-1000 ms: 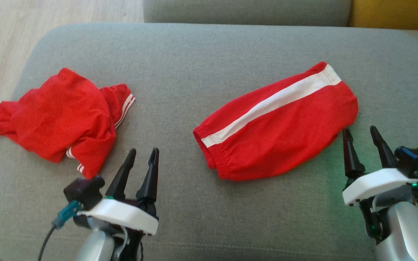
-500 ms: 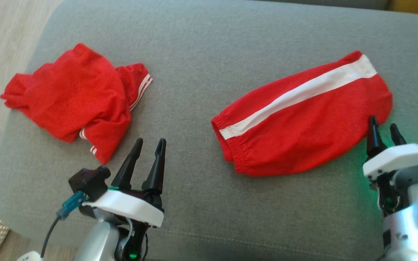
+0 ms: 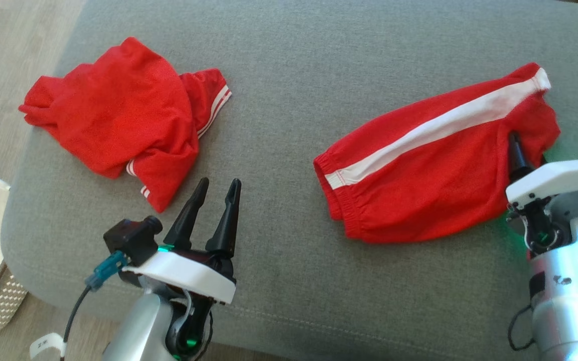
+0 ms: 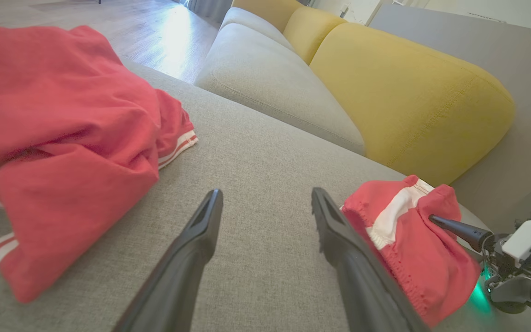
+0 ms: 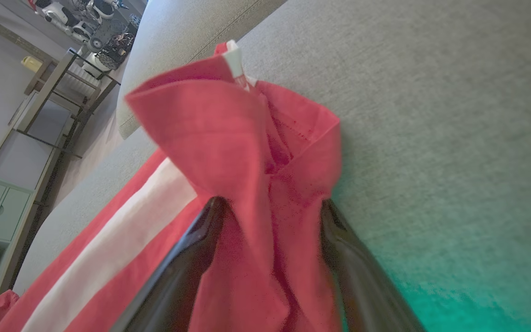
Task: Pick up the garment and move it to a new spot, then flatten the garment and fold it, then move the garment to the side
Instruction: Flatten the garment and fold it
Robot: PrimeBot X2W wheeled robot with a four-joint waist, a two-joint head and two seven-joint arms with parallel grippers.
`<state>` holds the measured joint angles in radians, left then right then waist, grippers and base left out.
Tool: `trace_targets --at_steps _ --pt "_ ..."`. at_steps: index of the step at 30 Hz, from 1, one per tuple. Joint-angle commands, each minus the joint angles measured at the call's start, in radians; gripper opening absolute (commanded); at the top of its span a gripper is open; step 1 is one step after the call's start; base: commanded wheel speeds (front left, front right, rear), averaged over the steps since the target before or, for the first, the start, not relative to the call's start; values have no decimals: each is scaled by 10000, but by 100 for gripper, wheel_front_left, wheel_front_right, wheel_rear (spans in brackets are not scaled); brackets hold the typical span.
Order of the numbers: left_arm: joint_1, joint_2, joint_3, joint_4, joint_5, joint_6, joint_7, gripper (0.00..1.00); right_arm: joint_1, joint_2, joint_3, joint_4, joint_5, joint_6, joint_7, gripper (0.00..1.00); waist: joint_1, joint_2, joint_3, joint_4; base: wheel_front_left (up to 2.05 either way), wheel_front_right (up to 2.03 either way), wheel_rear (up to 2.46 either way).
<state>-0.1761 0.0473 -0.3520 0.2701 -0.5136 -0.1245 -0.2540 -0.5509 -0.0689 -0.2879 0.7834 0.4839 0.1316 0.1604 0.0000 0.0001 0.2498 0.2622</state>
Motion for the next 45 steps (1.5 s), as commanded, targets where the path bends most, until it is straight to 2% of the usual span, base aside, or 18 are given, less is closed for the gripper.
trace_targets --at_steps 1,2,3,7,13,18,22,26,31,34,37,40,45 --pt "-428 30 224 -254 -107 -60 -78 100 -88 182 297 98 34 -9 189 96 0 -1 23 37 0 0 0" --pt "-440 30 220 -249 -121 -60 -78 100 -145 182 301 200 41 -9 210 45 0 -1 28 62 0 0 0" --pt "-448 30 217 -242 -132 -60 -78 100 -188 183 313 277 37 -9 203 0 0 -1 28 82 0 0 0" --pt "-459 30 271 -217 -153 -61 -78 100 -295 123 486 293 -85 -9 -266 0 0 -1 16 78 0 0 0" --pt "-421 30 286 -164 -158 -61 -78 100 -447 -321 256 234 -601 -9 -1332 0 0 -1 -146 -112 0 0 0" --pt "-337 30 267 -115 -140 -61 -78 100 -651 -758 -757 351 -1342 -9 -2305 0 0 -1 -356 -324 0 0 0" --pt "-268 30 313 -98 -109 -61 -78 100 -770 -1003 -2101 413 -2597 -9 -3163 0 0 -1 -492 -489 0 0 0" --pt "-226 30 344 -116 -125 -61 -78 100 -890 -685 -3024 213 -3875 -9 -3548 0 0 -1 -533 -631 0 0 0" --pt "-220 30 245 -82 -178 -61 -78 100 -879 -172 -3349 20 -4645 -9 -3497 0 0 -1 -596 -738 0 0 0" --pt "-213 30 223 -45 -195 -61 -78 100 -856 -46 -3082 -85 -4743 -9 -3564 0 0 -1 -663 -765 0 0 0" --pt "-186 30 205 28 -201 -61 -78 100 -726 67 -2223 -261 -4578 -9 -3722 0 0 -1 -803 -790 0 0 0" --pt "-130 30 225 87 -181 -61 -78 100 -392 116 -1054 -569 -4108 -9 -3902 0 0 -1 -999 -800 0 0 0" --pt "2 30 301 147 -125 -61 -78 100 500 40 1549 -1481 -3045 -9 -4089 0 0 -1 -1314 -850 0 0 0"
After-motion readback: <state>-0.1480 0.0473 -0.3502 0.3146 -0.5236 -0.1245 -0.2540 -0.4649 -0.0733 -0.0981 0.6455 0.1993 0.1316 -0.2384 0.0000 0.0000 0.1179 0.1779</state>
